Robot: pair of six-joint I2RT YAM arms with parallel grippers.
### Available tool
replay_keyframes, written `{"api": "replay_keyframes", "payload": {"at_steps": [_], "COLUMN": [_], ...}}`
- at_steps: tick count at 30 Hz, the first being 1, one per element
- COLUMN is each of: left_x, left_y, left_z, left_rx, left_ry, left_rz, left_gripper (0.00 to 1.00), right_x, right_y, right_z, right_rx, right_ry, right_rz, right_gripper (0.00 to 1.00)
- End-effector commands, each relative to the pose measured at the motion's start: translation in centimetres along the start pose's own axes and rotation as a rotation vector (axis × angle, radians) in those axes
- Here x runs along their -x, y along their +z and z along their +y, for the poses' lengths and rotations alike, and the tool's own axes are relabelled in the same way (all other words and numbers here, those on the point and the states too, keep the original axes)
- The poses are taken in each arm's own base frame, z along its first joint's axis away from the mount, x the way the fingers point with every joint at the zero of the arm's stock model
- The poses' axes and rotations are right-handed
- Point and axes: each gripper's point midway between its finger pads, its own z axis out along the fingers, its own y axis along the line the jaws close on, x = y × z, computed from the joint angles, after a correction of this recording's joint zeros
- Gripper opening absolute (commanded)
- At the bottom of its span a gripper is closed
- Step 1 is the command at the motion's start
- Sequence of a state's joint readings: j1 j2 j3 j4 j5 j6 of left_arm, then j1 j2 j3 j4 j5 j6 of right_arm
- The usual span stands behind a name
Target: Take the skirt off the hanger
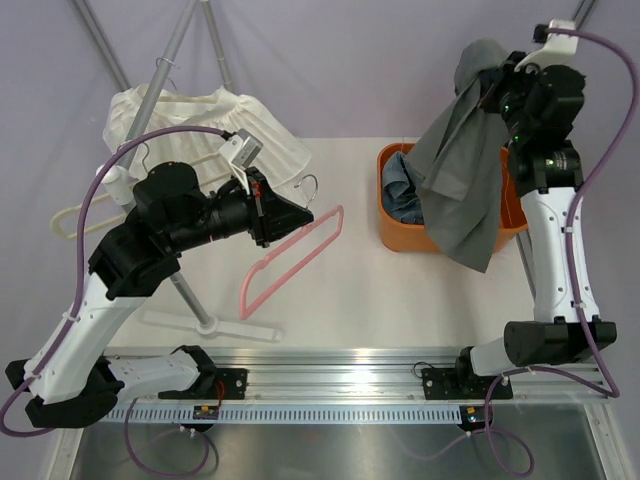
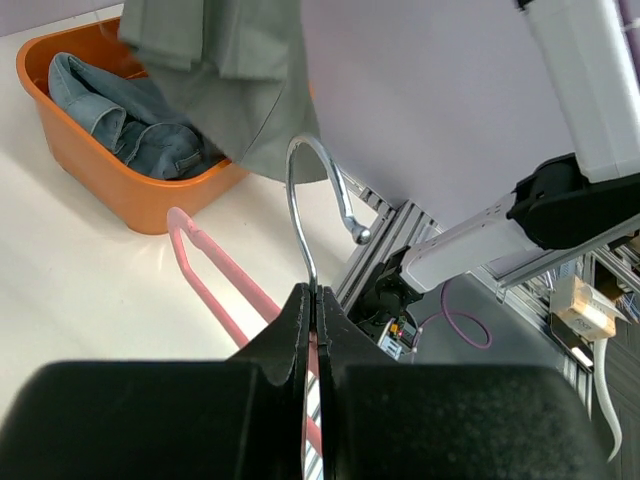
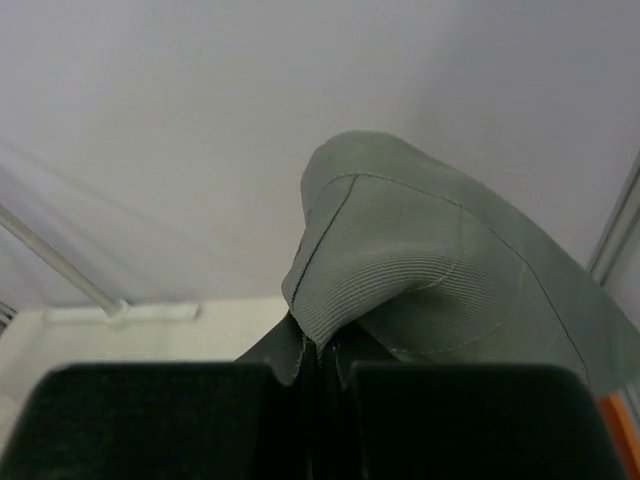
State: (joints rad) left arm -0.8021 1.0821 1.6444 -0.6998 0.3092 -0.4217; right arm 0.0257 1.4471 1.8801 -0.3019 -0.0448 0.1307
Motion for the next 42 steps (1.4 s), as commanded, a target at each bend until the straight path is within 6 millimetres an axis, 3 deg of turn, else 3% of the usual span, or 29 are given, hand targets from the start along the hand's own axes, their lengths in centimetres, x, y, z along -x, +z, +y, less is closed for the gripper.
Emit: {"api": "replay_keyframes", "payload": {"at_steps": [1, 6, 9, 14, 17, 18, 19, 23, 28, 29, 35, 37, 38, 39, 41, 42], "left_x": [1.7, 1.5, 1.4, 1.3, 1.2, 1.2, 1.3, 1.3, 1.2, 1.2, 1.0, 0.9, 0.9, 0.9, 0.9, 0.8], "left_y": [0.2, 0.6, 0.6, 0.5, 0.5, 0.5, 0.3, 0.2, 0.1, 0.1, 0.3, 0.2, 0.1, -0.1, -0.1, 0.1], "left_z": [-0.7, -0.7, -1.0, -1.0, -1.0, -1.0, -1.1, -0.9, -0.8, -0.8, -0.9, -0.9, -0.9, -0.9, -1.0, -0.9], "left_rx": [-0.033, -0.042, -0.058, -0.061, -0.060, -0.059, -0.059, -0.046, -0.040, -0.040, -0.052, -0.051, -0.052, -0.050, -0.053, -0.054], "left_ry": [0.030, 0.011, -0.003, -0.015, -0.016, -0.017, -0.016, -0.007, -0.007, -0.007, -0.016, -0.016, -0.014, -0.015, -0.015, -0.014], "left_rz": [-0.071, -0.070, -0.064, -0.073, -0.071, -0.068, -0.073, -0.070, -0.061, -0.063, -0.055, -0.056, -0.057, -0.061, -0.063, -0.059], "left_gripper": [0.00, 0.00, 0.00, 0.00, 0.00, 0.00, 0.00, 0.00, 0.00, 0.00, 0.00, 0.00, 0.00, 0.00, 0.00, 0.00], "right_x": [-2.4, -8.9, -8.2, -1.1, 2.3, 2.2, 3.2, 2.7, 2.5, 2.6, 0.1, -2.4, -3.4, -6.5, -9.2, -11.9], "right_y": [0.8, 1.5, 2.2, 3.1, 3.8, 4.5, 4.6, 5.9, 6.7, 6.6, 6.0, 5.3, 3.9, 3.4, 1.7, -0.2], "right_z": [-1.9, -5.1, -4.1, -0.5, 0.2, 0.0, -0.1, -1.4, -1.4, -2.9, -6.1, -7.6, -8.4, -9.0, -8.9, -9.0], "right_rx": [-0.082, -0.270, -0.230, -0.074, -0.041, -0.048, -0.054, -0.106, -0.099, -0.130, -0.277, -0.359, -0.422, -0.454, -0.460, -0.474], "right_ry": [0.051, 0.160, 0.186, 0.294, 0.330, 0.333, 0.332, 0.335, 0.362, 0.365, 0.344, 0.309, 0.308, 0.308, 0.330, 0.345], "right_rz": [0.017, 0.180, 0.203, 0.032, -0.061, -0.063, -0.092, -0.110, -0.123, -0.134, -0.110, -0.044, -0.002, 0.068, 0.133, 0.192], "right_gripper": [0.00, 0.00, 0.00, 0.00, 0.00, 0.00, 0.00, 0.00, 0.00, 0.00, 0.00, 0.00, 0.00, 0.00, 0.00, 0.00]}}
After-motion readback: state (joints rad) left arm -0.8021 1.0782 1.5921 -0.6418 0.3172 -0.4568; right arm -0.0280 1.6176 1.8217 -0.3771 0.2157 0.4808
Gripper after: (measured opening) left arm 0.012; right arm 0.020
